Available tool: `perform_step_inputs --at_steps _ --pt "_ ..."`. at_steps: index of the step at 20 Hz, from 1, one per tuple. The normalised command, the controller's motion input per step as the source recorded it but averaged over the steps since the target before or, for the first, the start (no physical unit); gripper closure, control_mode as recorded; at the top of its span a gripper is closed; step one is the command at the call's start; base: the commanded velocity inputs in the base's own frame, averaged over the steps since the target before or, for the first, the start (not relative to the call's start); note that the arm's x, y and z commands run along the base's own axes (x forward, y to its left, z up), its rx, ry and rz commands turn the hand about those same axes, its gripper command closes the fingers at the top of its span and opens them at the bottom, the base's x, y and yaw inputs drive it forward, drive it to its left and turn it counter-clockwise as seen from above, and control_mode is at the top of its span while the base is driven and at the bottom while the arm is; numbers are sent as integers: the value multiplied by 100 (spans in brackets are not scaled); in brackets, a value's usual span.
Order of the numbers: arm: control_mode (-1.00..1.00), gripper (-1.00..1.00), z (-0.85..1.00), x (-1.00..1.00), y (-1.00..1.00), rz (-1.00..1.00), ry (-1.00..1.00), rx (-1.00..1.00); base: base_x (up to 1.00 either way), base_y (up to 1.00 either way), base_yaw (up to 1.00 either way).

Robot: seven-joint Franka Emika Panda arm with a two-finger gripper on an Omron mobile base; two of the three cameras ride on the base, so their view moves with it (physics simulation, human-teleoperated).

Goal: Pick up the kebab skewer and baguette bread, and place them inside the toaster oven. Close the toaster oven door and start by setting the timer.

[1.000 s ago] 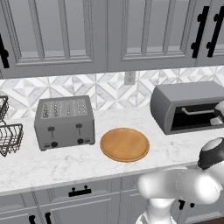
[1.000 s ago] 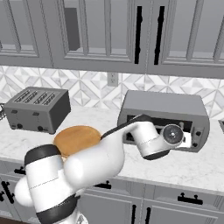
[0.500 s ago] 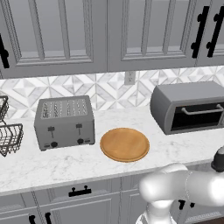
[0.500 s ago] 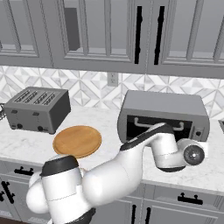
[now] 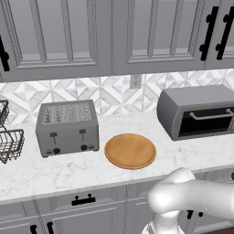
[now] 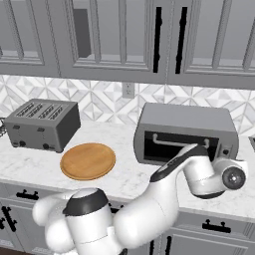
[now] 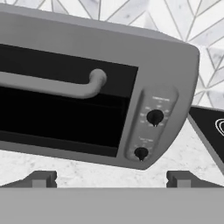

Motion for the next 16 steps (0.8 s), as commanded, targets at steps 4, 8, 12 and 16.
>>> perform_step_inputs --at_steps 4,8,12,16 --pt "-100 -100 -9 26 -24 0 0 -9 0 0 0" --pt "-100 -100 -21 9 -13 0 0 -6 0 0 0" --pt "-100 -100 -14 11 0 0 0 -4 0 0 0" --pt "-100 -100 -1 16 0 0 0 -3 0 0 0"
